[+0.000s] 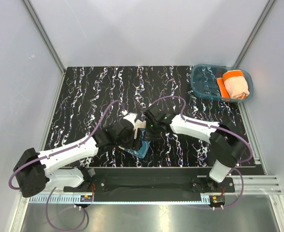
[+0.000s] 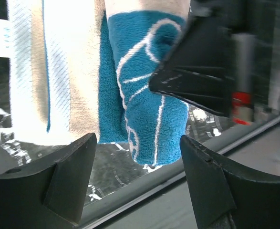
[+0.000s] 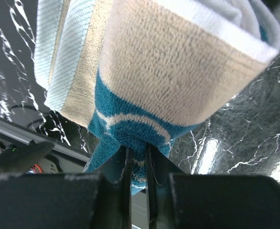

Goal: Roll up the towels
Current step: Roll the towel

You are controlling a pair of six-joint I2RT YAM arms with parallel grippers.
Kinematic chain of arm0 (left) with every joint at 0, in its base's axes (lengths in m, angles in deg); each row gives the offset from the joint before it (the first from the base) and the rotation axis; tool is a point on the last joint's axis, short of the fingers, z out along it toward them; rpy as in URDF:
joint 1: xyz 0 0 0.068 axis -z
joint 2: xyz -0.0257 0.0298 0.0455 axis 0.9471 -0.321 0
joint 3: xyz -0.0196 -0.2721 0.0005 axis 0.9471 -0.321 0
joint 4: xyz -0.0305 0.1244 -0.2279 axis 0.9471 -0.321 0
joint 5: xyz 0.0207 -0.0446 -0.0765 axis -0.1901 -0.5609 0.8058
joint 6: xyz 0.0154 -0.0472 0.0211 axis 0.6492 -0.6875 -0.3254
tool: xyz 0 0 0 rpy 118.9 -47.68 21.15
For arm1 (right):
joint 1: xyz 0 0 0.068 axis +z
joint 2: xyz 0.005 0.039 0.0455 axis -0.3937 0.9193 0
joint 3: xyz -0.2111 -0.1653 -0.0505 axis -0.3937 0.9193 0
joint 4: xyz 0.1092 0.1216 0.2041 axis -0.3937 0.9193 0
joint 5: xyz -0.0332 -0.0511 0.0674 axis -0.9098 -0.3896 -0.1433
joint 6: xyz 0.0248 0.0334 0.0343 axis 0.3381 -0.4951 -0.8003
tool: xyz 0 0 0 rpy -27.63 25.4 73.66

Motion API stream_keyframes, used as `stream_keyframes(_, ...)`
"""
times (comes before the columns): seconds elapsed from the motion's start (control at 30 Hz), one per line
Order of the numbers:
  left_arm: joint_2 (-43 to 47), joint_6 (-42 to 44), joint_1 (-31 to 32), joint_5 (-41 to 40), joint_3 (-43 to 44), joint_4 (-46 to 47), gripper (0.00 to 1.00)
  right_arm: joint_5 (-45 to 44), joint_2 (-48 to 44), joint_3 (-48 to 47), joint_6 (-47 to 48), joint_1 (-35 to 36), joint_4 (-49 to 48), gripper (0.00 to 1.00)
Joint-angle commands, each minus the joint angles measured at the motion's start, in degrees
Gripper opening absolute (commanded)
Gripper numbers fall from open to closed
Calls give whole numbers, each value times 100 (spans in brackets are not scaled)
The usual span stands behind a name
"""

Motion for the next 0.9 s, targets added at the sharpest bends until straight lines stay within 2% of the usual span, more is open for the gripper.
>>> stream_keyframes(0.0,115,161,579,-1448,364,-443,76,-262,274,-331,139,185,791,5)
stream_keyframes(0.23,-253,187,1722,-2714,628,-417,78,-244,713,-586,112,238,976,6)
stream_keyframes(0.4,-868,187,2206,-2891,645,-48,79,-235,828,-718,104,229,1029,6)
stream_keyframes(0.53,-1631,56,2268,-3005,742,58,80,-209,855,-753,112,229,1064,7)
stream_keyframes(0.77,-2310,-41,2277,-3067,699,207,79,-104,784,-666,165,229,1064,8)
stream_keyframes(0.87,-2390,-85,2285,-3006,593,348,77,-7,723,-666,174,238,1003,18)
